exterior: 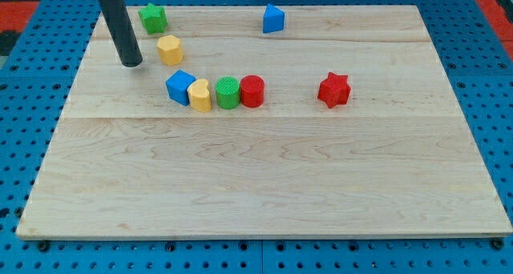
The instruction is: Place yellow hexagon in between blue triangle and red circle
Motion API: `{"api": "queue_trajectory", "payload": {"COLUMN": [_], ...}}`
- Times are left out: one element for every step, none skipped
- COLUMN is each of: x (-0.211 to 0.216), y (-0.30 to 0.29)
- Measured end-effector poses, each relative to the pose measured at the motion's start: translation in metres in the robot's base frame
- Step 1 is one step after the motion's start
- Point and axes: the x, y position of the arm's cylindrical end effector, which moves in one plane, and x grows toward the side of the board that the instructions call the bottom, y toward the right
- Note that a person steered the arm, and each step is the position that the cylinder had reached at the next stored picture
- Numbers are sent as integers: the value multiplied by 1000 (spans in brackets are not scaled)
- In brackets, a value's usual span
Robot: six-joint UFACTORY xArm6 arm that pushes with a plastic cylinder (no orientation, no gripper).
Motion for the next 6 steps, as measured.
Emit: {"api": "queue_trajectory", "payload": {"x": [-7, -8, -9, -8, -17, -19], "y": [0, 0, 0, -10, -7, 63]}}
